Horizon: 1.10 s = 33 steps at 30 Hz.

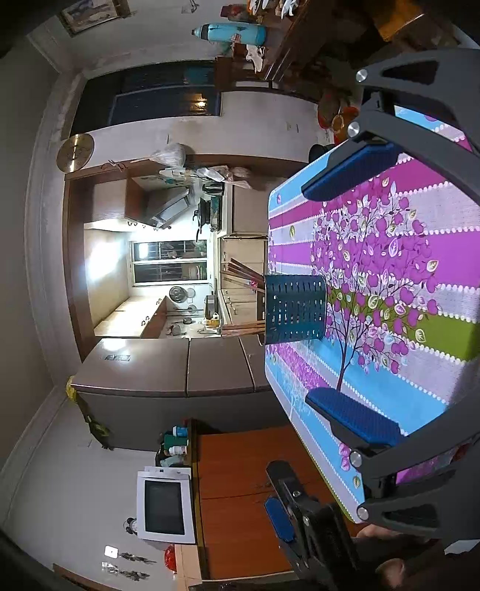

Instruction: Organize utensils

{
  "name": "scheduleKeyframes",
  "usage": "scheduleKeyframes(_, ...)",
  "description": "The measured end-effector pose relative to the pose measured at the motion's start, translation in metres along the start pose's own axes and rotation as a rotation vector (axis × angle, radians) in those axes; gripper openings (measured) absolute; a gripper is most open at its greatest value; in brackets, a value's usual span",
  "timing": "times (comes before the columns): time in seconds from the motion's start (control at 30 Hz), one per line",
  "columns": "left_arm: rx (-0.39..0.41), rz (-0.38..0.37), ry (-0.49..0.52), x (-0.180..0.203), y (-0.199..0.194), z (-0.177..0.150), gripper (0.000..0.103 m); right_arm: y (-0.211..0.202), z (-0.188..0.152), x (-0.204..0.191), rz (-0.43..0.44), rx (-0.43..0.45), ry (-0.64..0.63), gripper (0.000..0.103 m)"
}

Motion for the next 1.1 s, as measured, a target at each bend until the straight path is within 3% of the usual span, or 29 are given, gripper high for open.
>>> scheduleKeyframes(0.5, 0.019, 0.003, 0.033, 0.014, -0.035, -0.001, 0.098, -0.038, 0.004, -0.019, -0.004, 0.042, -0.054, 0.097)
scheduleKeyframes(1.1, -0.03, 0.054, 0.002, 0.006, -0.044, -0.012, 0.098, -0.045, 0.005, -0.031, -0.004, 0.049, -0.088, 0.097)
Point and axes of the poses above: each gripper's, at about its wrist camera, not at the fingertips, and y roughly the way its jaws point, x to its right, z to its top, the point moved 2 cm from there along y, roughly the way its jaws point, and after that the axes turned 8 degrees about z, right-handed, at the moved point
